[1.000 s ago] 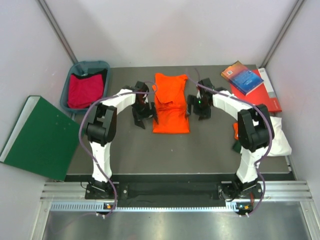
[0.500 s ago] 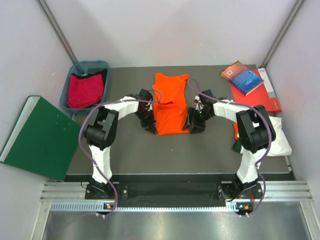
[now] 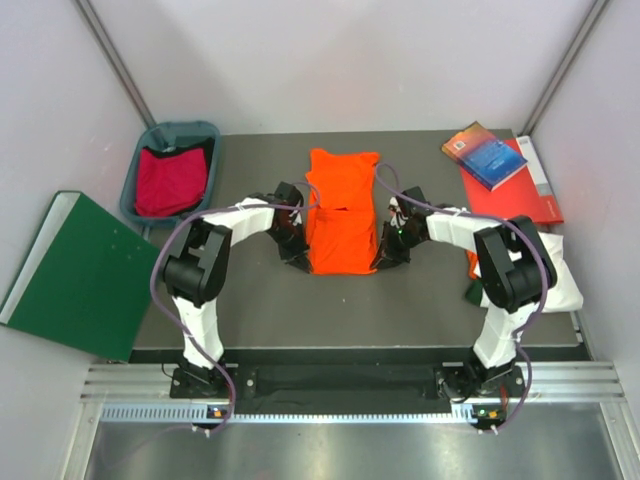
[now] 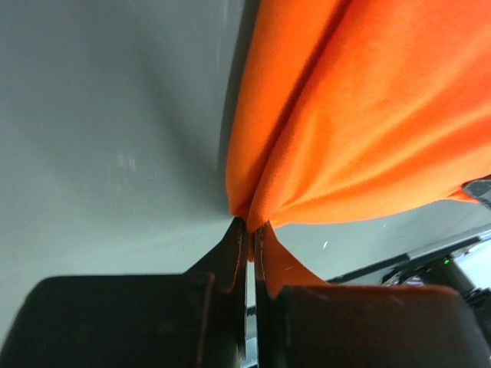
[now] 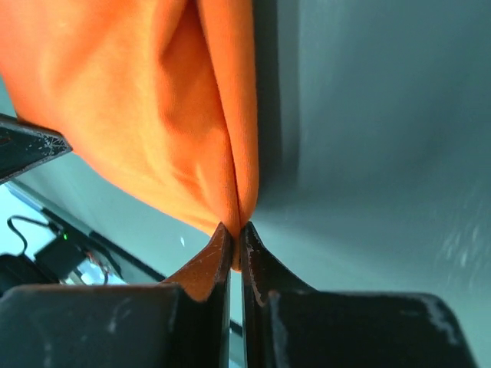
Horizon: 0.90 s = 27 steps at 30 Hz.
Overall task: Fold and stack the t-shirts
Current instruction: Grab one side of the 2/3 rectangular tshirt with both arms, then fold the long partially folded tshirt into a neat square
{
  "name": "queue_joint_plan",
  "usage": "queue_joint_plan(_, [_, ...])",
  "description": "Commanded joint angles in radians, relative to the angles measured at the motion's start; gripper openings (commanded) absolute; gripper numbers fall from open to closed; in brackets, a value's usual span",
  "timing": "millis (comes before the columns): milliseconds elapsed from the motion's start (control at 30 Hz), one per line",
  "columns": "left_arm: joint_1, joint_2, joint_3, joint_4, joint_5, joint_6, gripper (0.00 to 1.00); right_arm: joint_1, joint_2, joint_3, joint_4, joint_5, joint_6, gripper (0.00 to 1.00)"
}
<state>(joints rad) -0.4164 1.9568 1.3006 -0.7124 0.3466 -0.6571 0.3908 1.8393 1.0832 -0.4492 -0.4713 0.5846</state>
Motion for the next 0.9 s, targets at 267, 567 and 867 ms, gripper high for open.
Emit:
queue_joint_plan(267, [-0.093,-0.328,-0.025,-0.208,-0.082,-0.007,0.00,0.031,-0.276,0.015,-0.247,-0.067,-0.106,0.00])
queue_joint_plan(567, [-0.026,-0.133,0.425,-0.292,-0.150,0.060,0.00,-0.043,-0.133,0.395,-0.286,-0.024,-0.161,0.00])
queue_joint_plan(867, [0.112,0.158,0.738,-0.236,-0.084,0.116,0.00,-0.066,0.246,0.865,-0.241,0.091,-0.252,0.00])
